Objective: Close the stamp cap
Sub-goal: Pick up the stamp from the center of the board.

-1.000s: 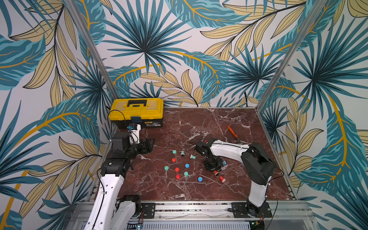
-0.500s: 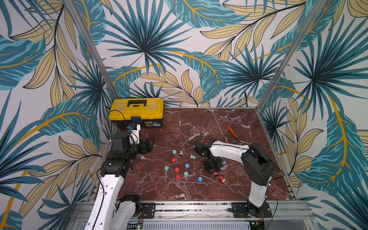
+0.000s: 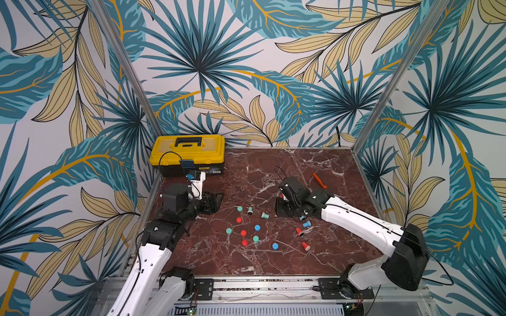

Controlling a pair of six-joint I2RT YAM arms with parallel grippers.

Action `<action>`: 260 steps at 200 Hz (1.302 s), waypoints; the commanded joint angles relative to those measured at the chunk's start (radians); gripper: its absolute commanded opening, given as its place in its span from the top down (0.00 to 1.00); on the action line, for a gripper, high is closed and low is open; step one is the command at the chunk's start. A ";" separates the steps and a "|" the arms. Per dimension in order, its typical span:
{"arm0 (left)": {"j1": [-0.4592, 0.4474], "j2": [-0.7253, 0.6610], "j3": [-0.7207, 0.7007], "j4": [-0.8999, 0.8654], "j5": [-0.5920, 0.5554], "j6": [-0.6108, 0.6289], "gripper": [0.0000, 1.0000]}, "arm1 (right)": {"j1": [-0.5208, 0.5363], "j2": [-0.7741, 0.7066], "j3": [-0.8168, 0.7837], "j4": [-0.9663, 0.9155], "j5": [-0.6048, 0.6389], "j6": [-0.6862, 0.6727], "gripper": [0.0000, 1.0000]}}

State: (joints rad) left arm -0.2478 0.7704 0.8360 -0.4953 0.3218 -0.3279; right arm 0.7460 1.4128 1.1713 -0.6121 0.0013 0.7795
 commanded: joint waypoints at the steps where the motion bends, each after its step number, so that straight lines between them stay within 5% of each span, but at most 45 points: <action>1: -0.095 -0.034 -0.011 0.150 -0.071 -0.043 0.32 | 0.004 -0.065 -0.038 0.208 -0.065 0.147 0.97; 78: -0.510 -0.003 -0.065 0.500 -0.201 0.153 0.35 | 0.005 -0.237 -0.179 0.681 -0.100 0.422 0.99; 139: -0.527 0.100 -0.054 0.656 -0.215 0.200 0.35 | 0.018 -0.258 -0.265 0.949 -0.066 0.552 0.99; 260: -0.527 0.203 0.017 0.659 -0.265 0.176 0.51 | 0.043 -0.256 -0.286 1.008 -0.057 0.536 0.99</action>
State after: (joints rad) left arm -0.7719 0.9775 0.8207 0.1349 0.0769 -0.1493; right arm 0.7818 1.1706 0.9165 0.3531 -0.0605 1.3167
